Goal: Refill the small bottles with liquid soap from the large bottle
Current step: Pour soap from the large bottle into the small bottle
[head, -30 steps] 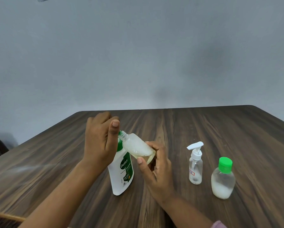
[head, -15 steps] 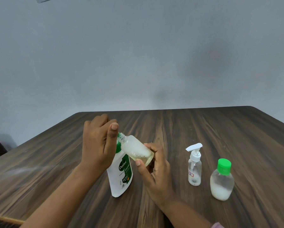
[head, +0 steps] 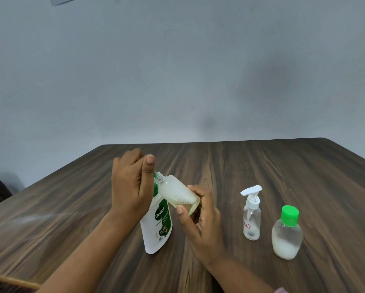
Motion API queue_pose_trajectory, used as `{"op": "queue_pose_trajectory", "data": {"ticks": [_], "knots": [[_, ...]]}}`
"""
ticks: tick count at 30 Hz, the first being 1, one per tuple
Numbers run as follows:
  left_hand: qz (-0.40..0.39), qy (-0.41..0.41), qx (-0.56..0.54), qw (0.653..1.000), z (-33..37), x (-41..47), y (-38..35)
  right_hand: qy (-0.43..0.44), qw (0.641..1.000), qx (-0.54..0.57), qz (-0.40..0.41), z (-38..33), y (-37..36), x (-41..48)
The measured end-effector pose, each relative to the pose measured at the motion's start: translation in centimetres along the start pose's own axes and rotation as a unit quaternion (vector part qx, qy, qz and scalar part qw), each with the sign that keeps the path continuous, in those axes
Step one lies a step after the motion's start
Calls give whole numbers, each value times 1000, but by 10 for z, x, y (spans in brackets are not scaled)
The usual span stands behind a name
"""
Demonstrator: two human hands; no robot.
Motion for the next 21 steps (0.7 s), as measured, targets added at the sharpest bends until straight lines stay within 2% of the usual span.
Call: {"op": "queue_pose_trajectory", "data": {"ticks": [4,10,21], "knots": [[-35,-17,-5,999,2,14,-8,-5,1000,-3,-4,3,-1,0],[25,-17,6,1000,4,-4,-3,0,1000,19,3,0,0,4],[0,-13,14,1000,2,4,-1,2,1000,3,-5,4,-2,1]]}}
Point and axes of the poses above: each hand's wrist, its own x-axis towards the middle knuckle, its own y-axis out of the back of the hand, z = x × y, the point moved 7 cm from there along x, towards the middle knuckle, and after that the axes turned 11 degrees about z, right-handed, at the moved point
